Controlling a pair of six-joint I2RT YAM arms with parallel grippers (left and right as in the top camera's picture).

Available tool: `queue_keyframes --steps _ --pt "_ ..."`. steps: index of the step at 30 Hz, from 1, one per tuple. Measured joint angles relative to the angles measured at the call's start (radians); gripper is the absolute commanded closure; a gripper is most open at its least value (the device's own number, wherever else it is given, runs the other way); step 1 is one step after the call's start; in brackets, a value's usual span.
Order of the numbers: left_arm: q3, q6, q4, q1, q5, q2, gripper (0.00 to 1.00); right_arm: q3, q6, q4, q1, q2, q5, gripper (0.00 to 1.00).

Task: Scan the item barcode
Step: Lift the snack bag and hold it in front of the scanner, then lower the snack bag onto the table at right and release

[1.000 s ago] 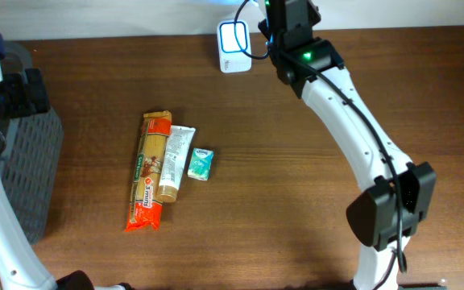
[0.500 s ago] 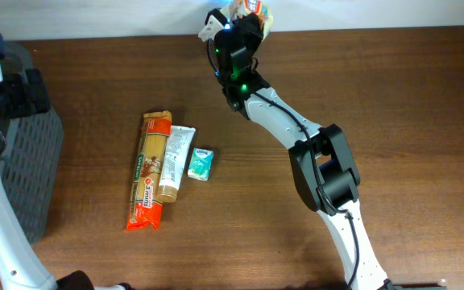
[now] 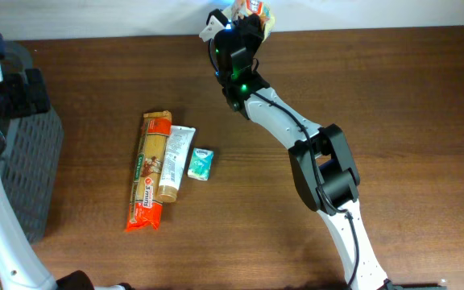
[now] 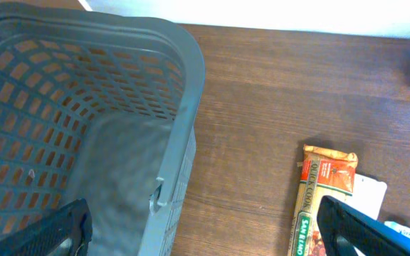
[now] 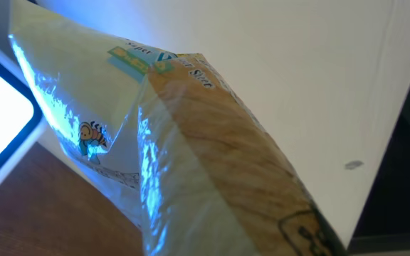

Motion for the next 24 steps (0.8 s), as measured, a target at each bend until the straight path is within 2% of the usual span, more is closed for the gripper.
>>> queue_keyframes --steps 2,4,5,8,9,11,13,16,18,19,22,23,24 --pt "0.0 0.0 0.0 0.0 0.0 0.0 0.01 0.0 -0.003 -0.02 0.0 -0.005 0.014 0.96" --pt "0.0 0.0 0.001 0.0 0.0 0.0 0.01 -0.002 0.059 -0.158 0.0 -0.069 0.014 0.96" --pt "0.0 0.0 0.0 0.0 0.0 0.0 0.01 -0.001 0.129 -0.325 0.0 -0.142 -0.011 0.96" --pt "0.0 0.0 0.0 0.0 0.0 0.0 0.01 0.006 0.408 -0.792 0.002 -0.385 -0.142 0.96" --pt "0.0 0.0 0.0 0.0 0.0 0.0 0.01 0.011 0.593 -0.974 0.002 -0.51 -0.276 0.96" --pt "0.0 0.0 0.004 0.0 0.0 0.0 0.01 0.023 0.861 -1.223 -0.003 -0.666 -0.532 0.96" --pt "0.0 0.0 0.001 0.0 0.0 0.0 0.01 0.025 1.079 -1.474 -0.024 -0.736 -0.723 0.96" --pt "0.0 0.0 0.001 0.0 0.0 0.0 0.01 -0.023 1.209 -1.728 -0.116 -0.72 -0.948 0.96" --pt "0.0 0.0 0.001 0.0 0.0 0.0 0.01 -0.146 1.231 -1.722 -0.201 -0.688 -1.031 0.96" --pt "0.0 0.0 0.0 0.0 0.0 0.0 0.01 -0.254 1.24 -1.687 -0.288 -0.673 -1.072 0.96" --pt "0.0 0.0 0.002 0.0 0.0 0.0 0.01 -0.475 1.263 -1.521 -0.497 -0.668 -1.117 0.96" --pt "0.0 0.0 0.003 0.0 0.0 0.0 0.01 -0.588 1.27 -1.444 -0.616 -0.663 -1.125 0.96" --pt "0.0 0.0 0.0 0.0 0.0 0.0 0.01 -0.632 1.27 -1.427 -0.666 -0.663 -1.127 0.95"
